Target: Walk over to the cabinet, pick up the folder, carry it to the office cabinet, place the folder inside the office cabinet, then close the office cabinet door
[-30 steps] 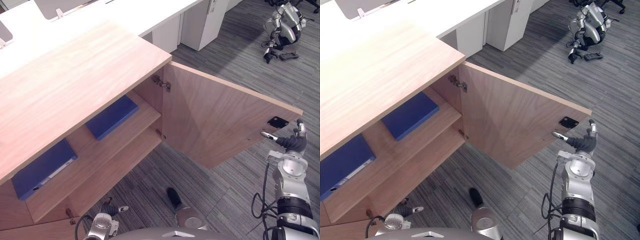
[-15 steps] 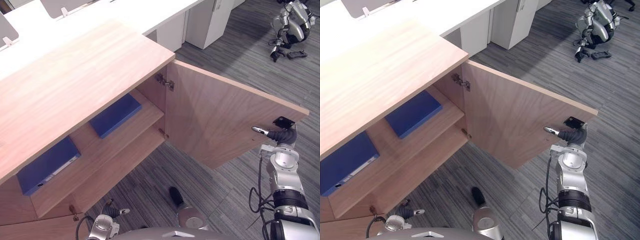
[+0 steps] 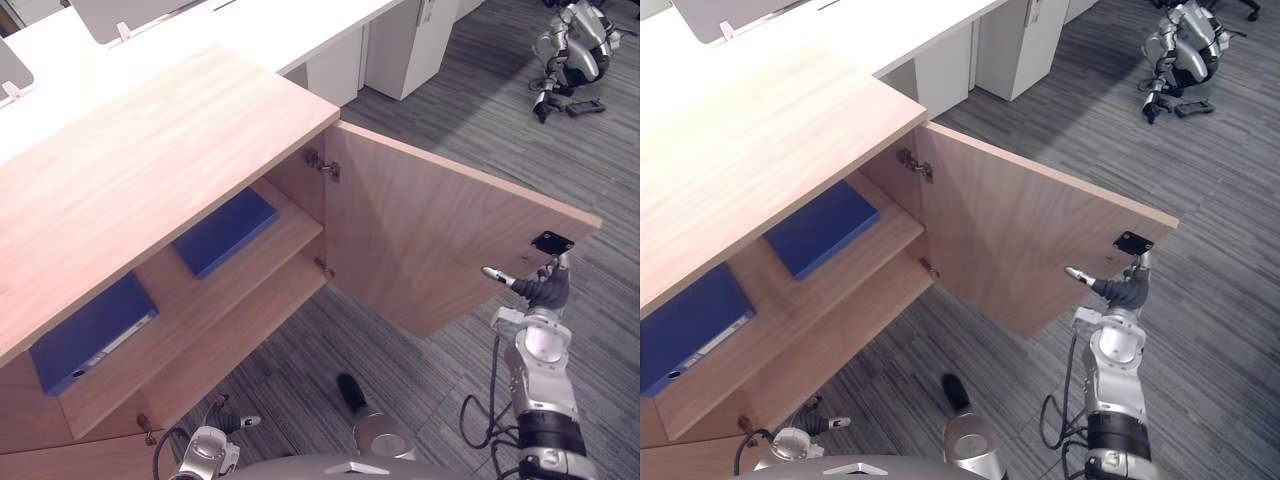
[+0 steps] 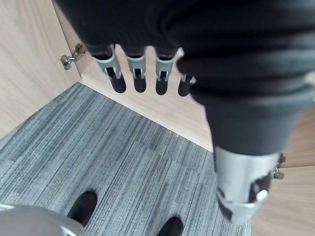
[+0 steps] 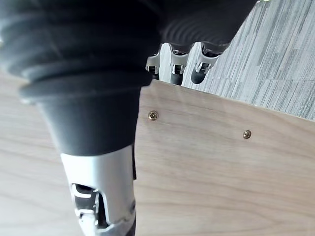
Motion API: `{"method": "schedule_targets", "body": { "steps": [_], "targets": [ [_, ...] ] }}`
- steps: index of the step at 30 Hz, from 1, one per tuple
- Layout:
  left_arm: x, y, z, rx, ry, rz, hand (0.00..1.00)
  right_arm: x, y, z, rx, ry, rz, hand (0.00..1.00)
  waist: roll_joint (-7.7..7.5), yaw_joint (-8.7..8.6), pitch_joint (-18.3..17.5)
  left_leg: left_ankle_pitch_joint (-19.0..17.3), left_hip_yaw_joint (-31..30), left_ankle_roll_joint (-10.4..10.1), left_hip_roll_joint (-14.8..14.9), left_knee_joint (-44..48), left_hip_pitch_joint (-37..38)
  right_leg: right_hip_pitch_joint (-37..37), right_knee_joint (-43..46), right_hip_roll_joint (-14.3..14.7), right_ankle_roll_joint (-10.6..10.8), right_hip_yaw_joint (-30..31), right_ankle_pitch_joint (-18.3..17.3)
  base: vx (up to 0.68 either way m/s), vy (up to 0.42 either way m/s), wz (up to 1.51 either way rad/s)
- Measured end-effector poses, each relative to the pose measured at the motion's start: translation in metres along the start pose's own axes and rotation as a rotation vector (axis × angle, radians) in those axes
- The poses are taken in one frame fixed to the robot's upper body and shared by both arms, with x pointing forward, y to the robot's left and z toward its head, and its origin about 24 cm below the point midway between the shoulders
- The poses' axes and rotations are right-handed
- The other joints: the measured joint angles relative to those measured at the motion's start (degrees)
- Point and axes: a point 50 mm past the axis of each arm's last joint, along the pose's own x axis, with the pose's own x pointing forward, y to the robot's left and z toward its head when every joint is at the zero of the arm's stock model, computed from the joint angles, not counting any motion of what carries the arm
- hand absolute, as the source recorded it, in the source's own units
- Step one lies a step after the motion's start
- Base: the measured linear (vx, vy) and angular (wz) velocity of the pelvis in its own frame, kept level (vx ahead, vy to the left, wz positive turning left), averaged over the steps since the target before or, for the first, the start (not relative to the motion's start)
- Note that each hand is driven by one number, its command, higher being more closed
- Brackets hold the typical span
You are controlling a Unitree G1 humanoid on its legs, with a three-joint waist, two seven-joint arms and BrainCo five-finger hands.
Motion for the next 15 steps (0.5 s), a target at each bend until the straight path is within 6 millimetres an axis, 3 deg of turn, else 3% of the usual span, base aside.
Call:
{"method": "schedule_targets", "body": {
  "steps": [9,15],
  "targets": [
    [0.001,-0.001,0.003,0.013,0.001,-0.006,0.00,-0.084,0.013,-0.021,0.066,0.109,0.125,0.00,-2.25,-0.62,-1.1,0.2,-0.1,-0.5,1.4,0.1,1.0,1.3,0.0,1.3,-1.0,-0.2,0.1,-0.02,-0.058,-0.01],
    [0.001,-0.007,0.001,0.060,0.007,-0.032,0.00,-0.133,0.021,-0.023,0.100,0.189,0.244,0.00,-3.59,-0.55,-2.4,0.3,-0.1,-0.6,1.5,0.8,0.8,1.4,0.0,1.3,-2.0,-0.3,0.3,-0.05,-0.042,0.00]
  ]
}}
